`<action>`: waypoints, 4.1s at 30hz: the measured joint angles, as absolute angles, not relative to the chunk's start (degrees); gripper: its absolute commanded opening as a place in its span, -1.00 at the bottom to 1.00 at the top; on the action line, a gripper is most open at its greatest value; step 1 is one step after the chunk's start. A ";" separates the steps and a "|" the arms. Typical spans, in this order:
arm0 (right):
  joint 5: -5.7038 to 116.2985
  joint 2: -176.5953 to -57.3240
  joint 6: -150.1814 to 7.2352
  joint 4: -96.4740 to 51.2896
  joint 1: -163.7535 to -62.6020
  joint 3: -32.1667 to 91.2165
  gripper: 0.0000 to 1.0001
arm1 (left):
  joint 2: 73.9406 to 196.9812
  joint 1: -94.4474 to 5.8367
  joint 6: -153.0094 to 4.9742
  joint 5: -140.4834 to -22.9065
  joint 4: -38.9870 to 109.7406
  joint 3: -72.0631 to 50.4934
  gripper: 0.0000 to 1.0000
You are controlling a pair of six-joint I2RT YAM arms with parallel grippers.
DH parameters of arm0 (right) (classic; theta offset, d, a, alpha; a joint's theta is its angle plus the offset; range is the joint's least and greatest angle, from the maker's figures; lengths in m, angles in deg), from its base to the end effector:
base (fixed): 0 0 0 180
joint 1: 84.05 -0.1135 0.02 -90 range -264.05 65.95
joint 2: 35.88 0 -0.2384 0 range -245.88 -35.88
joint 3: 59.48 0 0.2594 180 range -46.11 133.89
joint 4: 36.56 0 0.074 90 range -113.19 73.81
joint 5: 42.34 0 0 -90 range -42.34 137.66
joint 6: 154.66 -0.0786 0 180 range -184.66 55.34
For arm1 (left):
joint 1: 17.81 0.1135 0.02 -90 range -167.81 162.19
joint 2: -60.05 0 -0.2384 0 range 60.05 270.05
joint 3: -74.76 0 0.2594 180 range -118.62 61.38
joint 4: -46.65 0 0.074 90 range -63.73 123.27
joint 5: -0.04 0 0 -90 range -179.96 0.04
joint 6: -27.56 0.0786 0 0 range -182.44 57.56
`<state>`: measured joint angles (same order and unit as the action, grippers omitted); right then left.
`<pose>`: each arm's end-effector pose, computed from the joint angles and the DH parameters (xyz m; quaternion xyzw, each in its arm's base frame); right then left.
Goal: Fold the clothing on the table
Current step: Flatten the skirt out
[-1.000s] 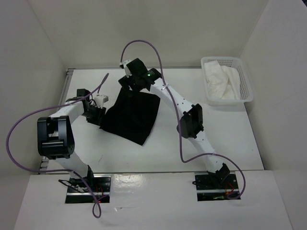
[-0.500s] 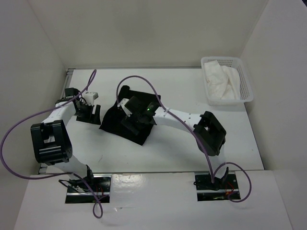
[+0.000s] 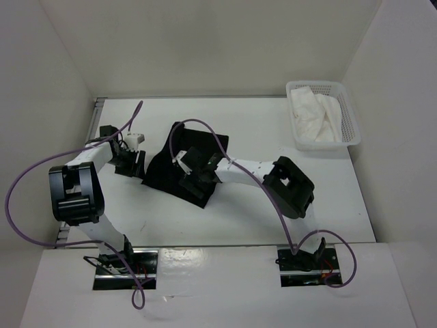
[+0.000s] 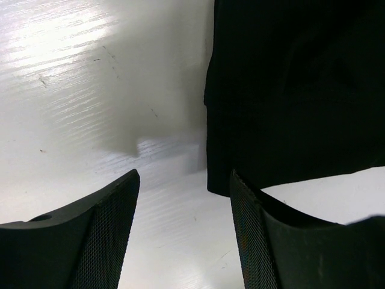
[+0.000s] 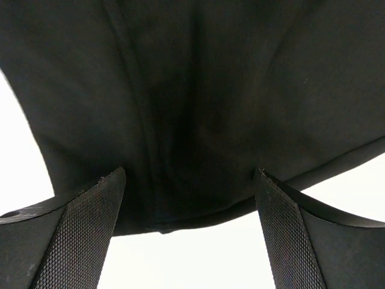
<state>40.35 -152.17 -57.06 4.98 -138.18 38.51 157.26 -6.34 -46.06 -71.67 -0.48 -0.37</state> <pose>0.2707 0.3574 0.1144 -0.4801 0.8356 0.0460 0.2628 0.3411 0.0440 0.1136 0.0702 0.9690 -0.1089 0.2105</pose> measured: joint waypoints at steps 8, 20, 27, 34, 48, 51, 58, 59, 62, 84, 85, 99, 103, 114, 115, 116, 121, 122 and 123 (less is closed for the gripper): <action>35.34 -150.90 -54.29 0.45 -138.49 33.05 0.83 | 157.61 -6.45 -46.08 -71.94 -0.57 -0.70 0.37; 26.64 -149.72 -48.74 -4.77 -133.28 29.85 0.83 | 157.70 -12.33 -46.32 -73.42 -0.64 -1.25 0.37; 22.55 -151.97 -47.36 -6.04 -132.50 32.04 0.83 | 159.14 -16.99 -47.83 -74.16 -1.23 -3.63 0.37; 22.51 -152.80 -47.45 -5.60 -132.41 33.44 0.83 | 162.99 -18.14 -50.27 -74.86 -2.71 -7.78 0.31; 24.59 -152.26 -49.00 -4.90 -132.21 33.33 0.83 | 172.87 -19.00 -56.74 -86.58 0.80 -16.66 0.13; 24.80 -152.26 -49.30 -4.88 -132.13 33.33 0.83 | 174.79 -19.35 -57.07 -88.07 0.45 -19.56 0.13; 24.76 -152.26 -49.83 -4.99 -131.84 33.26 0.83 | 180.45 -20.77 -57.99 -90.23 0.54 -28.20 0.13; 24.74 -152.26 -49.85 -5.04 -131.75 33.26 0.83 | 181.11 -20.92 -58.08 -90.56 0.61 -29.20 0.13; 24.74 -152.26 -50.03 -5.32 -131.21 33.24 0.83 | 182.75 -21.73 -58.25 -91.34 0.70 -31.85 0.11; 27.34 -130.22 -50.05 -3.22 -126.55 28.98 0.85 | 166.53 -19.06 -58.30 -80.07 -8.44 -16.18 0.17; 27.52 -130.51 -50.05 -2.98 -126.55 27.97 0.85 | 167.45 -19.06 -58.38 -79.50 -8.64 -16.13 0.17; 28.04 -131.95 -50.27 -2.19 -126.55 24.76 0.85 | 172.08 -18.95 -59.89 -70.73 -9.34 -20.79 0.11; 28.04 -131.95 -50.27 -2.19 -126.55 24.74 0.85 | 171.58 -18.95 -59.89 -69.42 -9.73 -21.64 0.11; 28.06 -132.02 -50.27 -2.19 -126.55 24.74 0.85 | 171.45 -18.95 -59.89 -70.65 -10.30 -21.64 0.11; 28.06 -132.02 -50.27 -2.19 -126.55 24.74 0.85 | 171.45 -18.95 -59.89 -71.41 -10.04 -21.62 0.11; 28.06 -132.02 -50.27 -2.22 -126.55 24.74 0.85 | 171.45 -18.95 -59.89 -72.50 -9.62 -21.57 0.11; 28.11 -132.13 -50.27 -2.43 -126.55 24.74 0.85 | 171.71 -18.95 -59.89 -78.10 -6.91 -20.57 0.11; 28.13 -132.17 -50.27 -2.48 -126.55 24.74 0.85 | 171.91 -18.95 -59.89 -78.95 -6.56 -20.44 0.11; 28.13 -132.30 -50.27 -2.50 -126.55 24.74 0.85 | 172.21 -18.95 -59.89 -79.59 -6.28 -20.35 0.11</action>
